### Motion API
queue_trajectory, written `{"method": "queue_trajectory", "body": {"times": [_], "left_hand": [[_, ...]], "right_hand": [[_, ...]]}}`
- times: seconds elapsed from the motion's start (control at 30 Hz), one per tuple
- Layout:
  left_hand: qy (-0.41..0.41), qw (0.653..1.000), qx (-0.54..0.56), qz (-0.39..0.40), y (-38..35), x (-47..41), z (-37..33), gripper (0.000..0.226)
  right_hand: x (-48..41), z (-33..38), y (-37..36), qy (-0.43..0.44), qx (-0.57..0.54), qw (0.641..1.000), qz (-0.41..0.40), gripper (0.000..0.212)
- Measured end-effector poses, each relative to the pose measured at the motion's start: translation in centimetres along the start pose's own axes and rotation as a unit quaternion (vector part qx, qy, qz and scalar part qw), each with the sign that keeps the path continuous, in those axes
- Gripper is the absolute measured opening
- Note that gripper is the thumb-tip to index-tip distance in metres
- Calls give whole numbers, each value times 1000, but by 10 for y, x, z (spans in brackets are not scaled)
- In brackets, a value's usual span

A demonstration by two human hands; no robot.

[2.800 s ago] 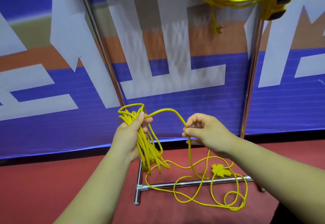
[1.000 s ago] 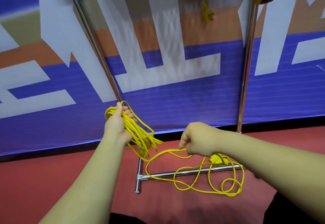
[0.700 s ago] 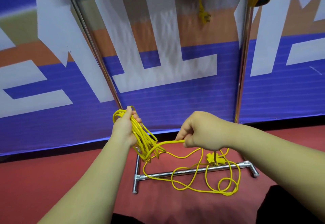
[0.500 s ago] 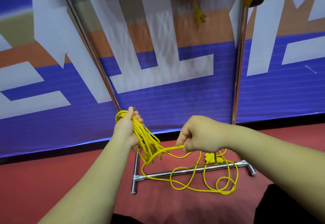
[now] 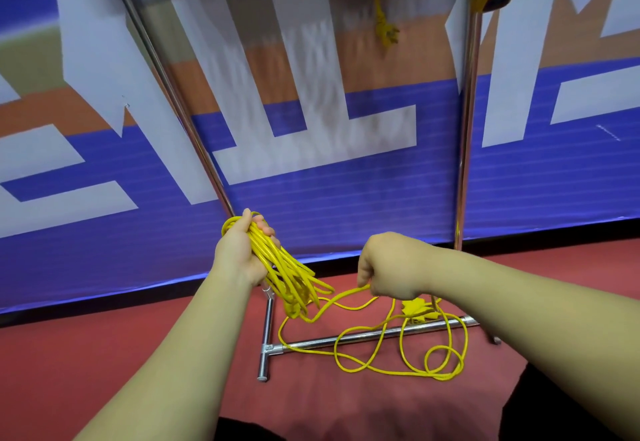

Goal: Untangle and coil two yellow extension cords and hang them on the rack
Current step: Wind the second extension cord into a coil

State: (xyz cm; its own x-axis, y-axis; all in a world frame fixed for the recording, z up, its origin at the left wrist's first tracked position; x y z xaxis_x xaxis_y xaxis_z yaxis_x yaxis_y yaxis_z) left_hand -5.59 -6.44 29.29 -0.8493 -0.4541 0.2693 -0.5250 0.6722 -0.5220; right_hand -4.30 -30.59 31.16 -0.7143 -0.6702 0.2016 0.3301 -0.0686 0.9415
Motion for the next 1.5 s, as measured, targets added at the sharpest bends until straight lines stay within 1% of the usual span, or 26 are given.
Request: {"method": "queue_trajectory", "body": {"times": [0.07, 0.17, 0.37, 0.5, 0.6, 0.67, 0.73, 0.83, 0.93, 1.0, 1.13, 1.23, 1.33, 1.5], "left_hand": [[4, 1000, -13, 4, 2, -2, 3, 31], [10, 999, -35, 11, -1, 0, 7, 29], [22, 997, -70, 31, -8, 9, 13, 29], [15, 992, -110, 55, -17, 16, 17, 29], [9, 985, -145, 92, -24, 22, 21, 28], [10, 979, -168, 118, -28, 27, 24, 27], [11, 972, -188, 144, -33, 33, 28, 25], [13, 958, -225, 176, -42, 46, 36, 23], [15, 950, -246, 190, -49, 57, 42, 23], [23, 949, -243, 199, -52, 61, 45, 24], [48, 946, -238, 213, -56, 66, 47, 25], [60, 942, -235, 231, -60, 69, 50, 22], [68, 936, -239, 249, -63, 73, 52, 26], [87, 931, -226, 273, -69, 79, 56, 31]], "right_hand": [[1, -1, 6, -2, -34, 999, -20, 31], [5, -1, 15, 4, -92, 995, -41, 24], [4, -2, 24, 26, -189, 977, -96, 14], [2, -8, 28, 17, -286, 949, -134, 10], [5, -8, 33, 38, -325, 930, -168, 9], [8, -6, 35, 55, -332, 924, -182, 11], [10, -3, 37, 72, -335, 922, -179, 12], [15, 0, 41, 100, -331, 926, -149, 15], [22, 0, 48, 130, -320, 930, -128, 26], [25, -2, 54, 140, -314, 929, -137, 27], [26, -10, 60, 137, -315, 923, -174, 22], [25, -17, 63, 130, -324, 916, -200, 17], [24, -22, 65, 124, -315, 913, -227, 19], [21, -29, 66, 117, -307, 914, -237, 21]]}}
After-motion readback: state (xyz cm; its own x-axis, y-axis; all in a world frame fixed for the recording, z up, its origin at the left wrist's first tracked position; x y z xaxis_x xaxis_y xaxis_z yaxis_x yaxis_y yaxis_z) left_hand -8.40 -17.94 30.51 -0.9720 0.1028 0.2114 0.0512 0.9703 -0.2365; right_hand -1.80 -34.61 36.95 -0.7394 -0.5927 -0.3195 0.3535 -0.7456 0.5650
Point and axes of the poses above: each hand's wrist, its own x-axis away from the middle knuckle, its own y-axis out of the back of the hand, z = x × y, the point moved 4 cm from there along -x, towards the middle knuckle, and after that the axes turned 4 degrees about -y, right-handed, at the moved point
